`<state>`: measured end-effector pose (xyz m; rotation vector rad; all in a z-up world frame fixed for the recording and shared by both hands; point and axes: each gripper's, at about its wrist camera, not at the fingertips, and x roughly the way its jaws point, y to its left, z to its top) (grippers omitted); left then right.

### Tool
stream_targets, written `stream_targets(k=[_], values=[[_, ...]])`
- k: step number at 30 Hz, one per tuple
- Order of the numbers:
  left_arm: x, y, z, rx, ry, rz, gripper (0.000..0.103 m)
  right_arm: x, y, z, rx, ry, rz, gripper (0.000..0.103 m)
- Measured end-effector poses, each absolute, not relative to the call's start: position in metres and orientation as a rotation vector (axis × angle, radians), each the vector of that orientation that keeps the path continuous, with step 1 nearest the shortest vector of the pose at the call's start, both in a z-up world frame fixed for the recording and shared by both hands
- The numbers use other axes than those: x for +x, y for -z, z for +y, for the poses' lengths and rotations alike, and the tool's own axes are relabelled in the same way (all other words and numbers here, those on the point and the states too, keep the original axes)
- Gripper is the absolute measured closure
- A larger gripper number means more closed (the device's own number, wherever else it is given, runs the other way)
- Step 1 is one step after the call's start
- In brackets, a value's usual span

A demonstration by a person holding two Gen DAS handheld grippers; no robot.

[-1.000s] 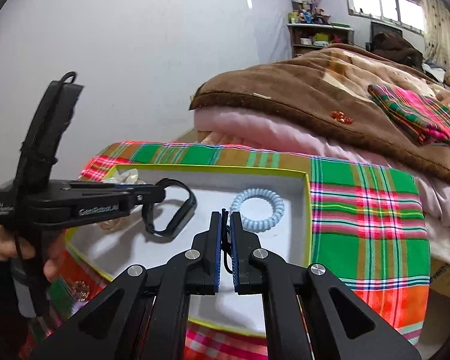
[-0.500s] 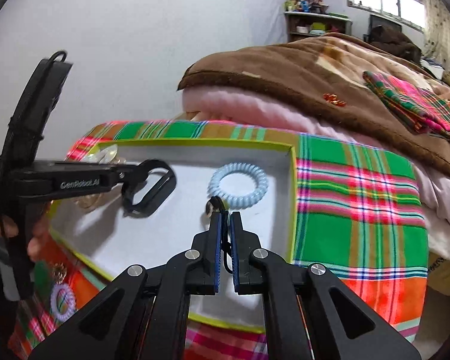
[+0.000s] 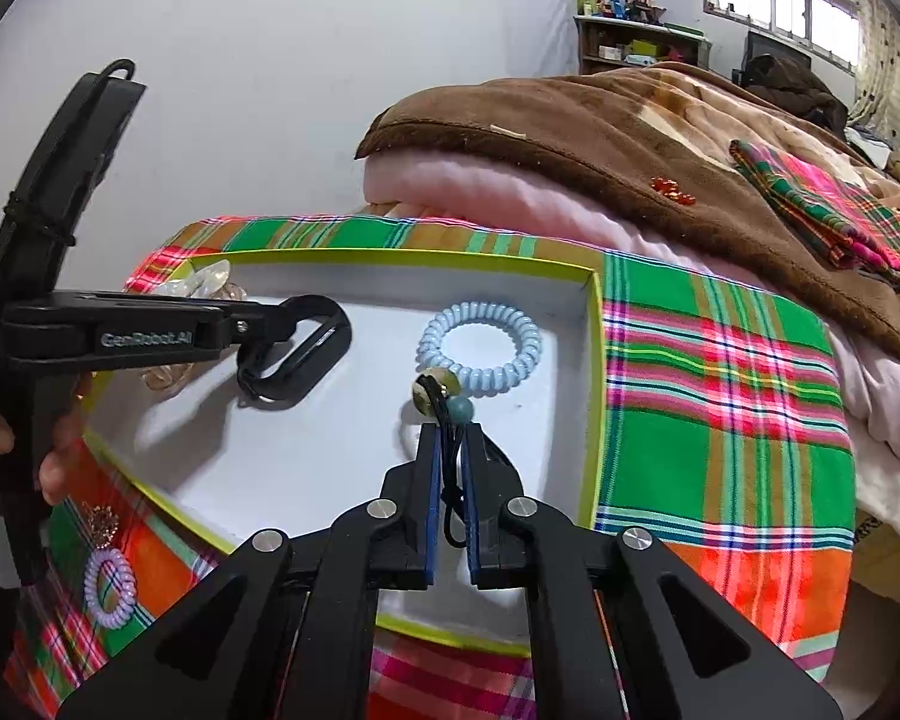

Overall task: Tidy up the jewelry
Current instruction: 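Carry the black band with the left gripper into the box while the right carries the beaded tie there, then open both grippers to drop the black band and beaded tie in the box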

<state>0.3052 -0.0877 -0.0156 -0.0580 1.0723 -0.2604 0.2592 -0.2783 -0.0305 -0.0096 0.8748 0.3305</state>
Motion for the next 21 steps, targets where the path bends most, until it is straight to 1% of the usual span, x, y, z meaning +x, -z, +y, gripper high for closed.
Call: stream_targets(k=[2,7,10,12,16,17,19,20,21], values=[[0.304,0.014,-0.086,-0.062,0.261,1.069,0.066,0.258,0.029,-0.280,0.000,-0.325,0.873,0.091],[0.299,0.010,-0.085,-0.066,0.273,1.062,0.061,0.255,0.025,-0.279,0.000,-0.319,0.867,0.088],[0.296,0.006,-0.084,-0.069,0.269,1.051,0.059,0.252,0.023,-0.279,-0.001,-0.314,0.862,0.083],[0.294,0.004,-0.084,-0.070,0.269,1.048,0.056,0.251,0.022,-0.279,0.000,-0.310,0.860,0.078],[0.289,-0.003,-0.084,-0.071,0.275,1.033,0.055,0.247,0.019,-0.278,0.009,-0.317,0.858,0.077],[0.287,-0.005,-0.084,-0.070,0.278,1.030,0.055,0.246,0.019,-0.278,0.011,-0.322,0.857,0.075],[0.284,-0.008,-0.083,-0.069,0.281,1.022,0.054,0.244,0.017,-0.278,0.012,-0.326,0.852,0.066],[0.282,-0.010,-0.083,-0.069,0.282,1.019,0.053,0.242,0.015,-0.278,0.015,-0.327,0.847,0.059],[0.280,-0.011,-0.082,-0.073,0.283,1.014,0.053,0.241,0.014,-0.278,0.018,-0.331,0.844,0.059]])
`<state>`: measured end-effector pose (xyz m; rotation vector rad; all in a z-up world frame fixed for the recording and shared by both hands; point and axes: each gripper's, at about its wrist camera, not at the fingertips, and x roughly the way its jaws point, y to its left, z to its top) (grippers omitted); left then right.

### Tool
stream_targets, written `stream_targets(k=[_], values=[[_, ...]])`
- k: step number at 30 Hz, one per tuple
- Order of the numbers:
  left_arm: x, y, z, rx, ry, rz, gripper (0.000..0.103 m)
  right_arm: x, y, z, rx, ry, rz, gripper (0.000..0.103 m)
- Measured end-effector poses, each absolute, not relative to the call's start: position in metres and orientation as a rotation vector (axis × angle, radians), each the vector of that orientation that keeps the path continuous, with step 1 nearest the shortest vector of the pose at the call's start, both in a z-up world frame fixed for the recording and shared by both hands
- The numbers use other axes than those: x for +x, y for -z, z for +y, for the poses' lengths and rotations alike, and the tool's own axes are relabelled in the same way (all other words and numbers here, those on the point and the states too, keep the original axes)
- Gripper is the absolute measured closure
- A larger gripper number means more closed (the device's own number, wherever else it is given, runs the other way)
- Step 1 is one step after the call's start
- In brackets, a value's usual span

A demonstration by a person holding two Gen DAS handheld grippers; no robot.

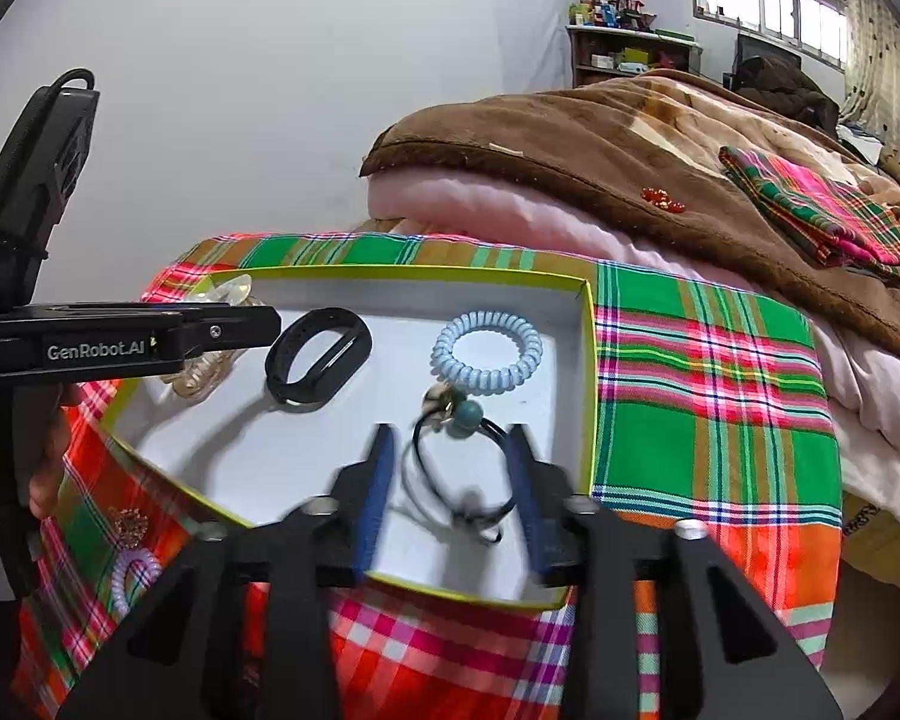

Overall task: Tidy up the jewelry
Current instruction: 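Open both grippers to drop the black band and beaded tie in the box, then move both open grippers back toward the remaining jewelry on the sheet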

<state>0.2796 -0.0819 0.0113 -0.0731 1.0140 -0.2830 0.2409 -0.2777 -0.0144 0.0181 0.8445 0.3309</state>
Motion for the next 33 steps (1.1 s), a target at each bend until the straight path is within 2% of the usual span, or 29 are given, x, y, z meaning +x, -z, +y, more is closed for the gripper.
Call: stream_targets(k=[22,33], values=[[0.207,-0.033,-0.049,-0.102,0.282,0.936,0.051,0.184,-0.012,-0.272,0.042,-0.337,0.765,0.059],[0.148,-0.027,-0.015,-0.112,0.260,0.902,0.051,0.134,-0.001,-0.274,0.038,-0.329,0.768,0.059]])
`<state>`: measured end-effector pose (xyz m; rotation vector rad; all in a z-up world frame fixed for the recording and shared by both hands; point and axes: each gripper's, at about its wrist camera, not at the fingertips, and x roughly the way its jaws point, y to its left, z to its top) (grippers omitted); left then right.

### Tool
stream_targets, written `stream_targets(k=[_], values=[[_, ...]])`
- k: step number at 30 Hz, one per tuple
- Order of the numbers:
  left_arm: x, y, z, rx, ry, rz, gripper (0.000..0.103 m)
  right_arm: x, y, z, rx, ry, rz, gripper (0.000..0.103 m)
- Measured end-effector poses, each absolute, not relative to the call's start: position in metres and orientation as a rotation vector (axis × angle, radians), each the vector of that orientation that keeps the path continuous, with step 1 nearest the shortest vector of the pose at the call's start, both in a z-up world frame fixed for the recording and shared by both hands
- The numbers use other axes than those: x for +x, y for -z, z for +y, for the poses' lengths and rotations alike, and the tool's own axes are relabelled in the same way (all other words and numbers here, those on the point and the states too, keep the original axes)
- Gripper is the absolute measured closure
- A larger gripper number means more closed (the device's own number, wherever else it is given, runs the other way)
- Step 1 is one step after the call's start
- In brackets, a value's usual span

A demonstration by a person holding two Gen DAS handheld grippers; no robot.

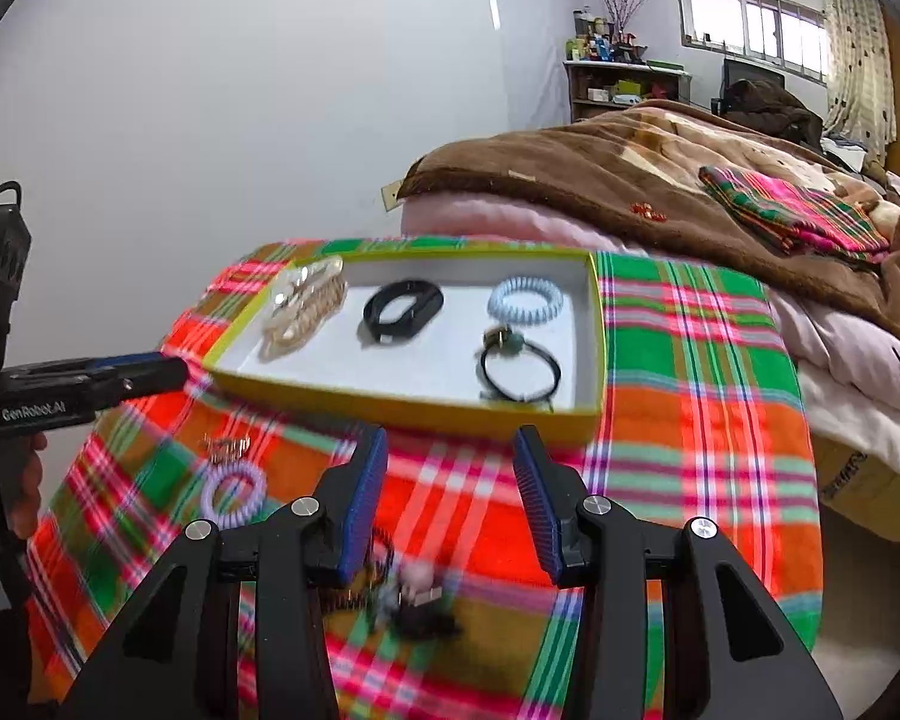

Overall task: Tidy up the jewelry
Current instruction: 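Move both open grippers back toward the remaining jewelry on the sheet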

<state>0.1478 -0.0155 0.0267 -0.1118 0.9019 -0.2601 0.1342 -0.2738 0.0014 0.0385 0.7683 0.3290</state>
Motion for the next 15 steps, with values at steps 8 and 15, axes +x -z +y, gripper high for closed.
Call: stream_targets(k=[8,15], values=[[0.123,-0.013,-0.004,-0.139,0.272,0.917,0.051,0.107,0.018,-0.275,0.042,-0.344,0.802,0.058],[0.101,-0.001,0.006,-0.156,0.274,0.930,0.050,0.102,0.032,-0.268,0.022,-0.387,0.840,0.059]])
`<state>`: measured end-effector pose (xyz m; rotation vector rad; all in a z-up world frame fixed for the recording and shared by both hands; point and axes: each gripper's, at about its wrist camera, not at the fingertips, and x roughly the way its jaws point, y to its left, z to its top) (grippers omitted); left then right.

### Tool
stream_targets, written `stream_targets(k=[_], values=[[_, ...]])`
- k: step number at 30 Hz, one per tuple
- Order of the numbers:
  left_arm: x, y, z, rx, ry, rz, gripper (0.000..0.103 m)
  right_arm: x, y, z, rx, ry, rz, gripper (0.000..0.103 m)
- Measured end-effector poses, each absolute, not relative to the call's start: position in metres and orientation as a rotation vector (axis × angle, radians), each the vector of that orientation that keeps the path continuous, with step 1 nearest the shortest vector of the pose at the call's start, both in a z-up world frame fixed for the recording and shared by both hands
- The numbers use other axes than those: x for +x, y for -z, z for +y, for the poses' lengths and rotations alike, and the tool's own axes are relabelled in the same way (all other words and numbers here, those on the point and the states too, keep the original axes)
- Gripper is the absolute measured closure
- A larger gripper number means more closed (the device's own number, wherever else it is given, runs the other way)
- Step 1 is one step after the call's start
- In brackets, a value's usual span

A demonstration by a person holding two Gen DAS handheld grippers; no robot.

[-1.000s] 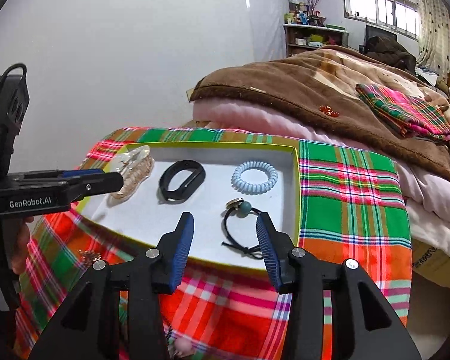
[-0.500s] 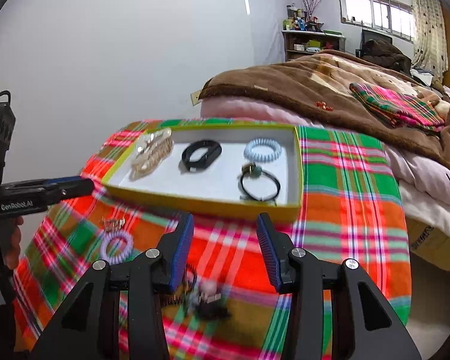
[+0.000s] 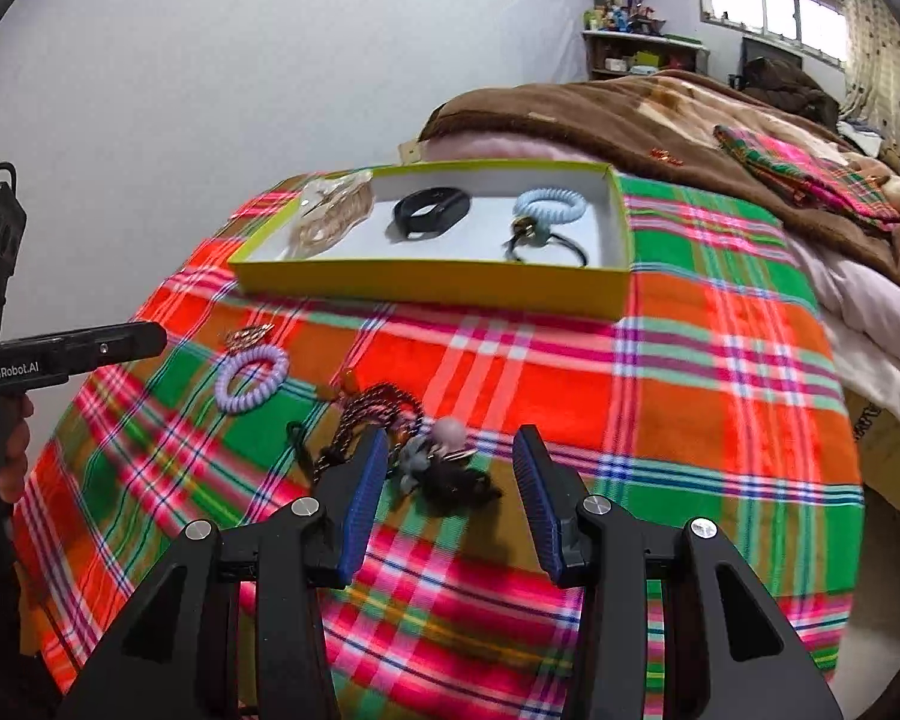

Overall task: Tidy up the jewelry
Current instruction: 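Move both open grippers back toward the remaining jewelry on the sheet, then lower the right gripper onto the pink-and-grey bead hair tie and close it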

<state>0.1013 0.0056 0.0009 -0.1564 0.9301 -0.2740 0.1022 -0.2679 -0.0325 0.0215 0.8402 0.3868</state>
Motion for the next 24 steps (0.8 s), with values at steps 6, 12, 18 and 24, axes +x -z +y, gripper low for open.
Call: stream_targets(k=[6,12,18,24], values=[[0.094,0.006,0.015,-0.170,0.254,0.946,0.050,0.107,0.044,-0.257,-0.034,-0.380,0.881,0.058],[0.091,0.009,0.020,-0.176,0.240,0.955,0.050,0.108,0.047,-0.262,-0.036,-0.376,0.892,0.059],[0.091,0.010,0.019,-0.173,0.237,0.958,0.050,0.105,0.047,-0.261,-0.071,-0.362,0.889,0.066],[0.092,0.011,0.015,-0.166,0.234,0.968,0.050,0.102,0.044,-0.264,-0.078,-0.365,0.869,0.079]])
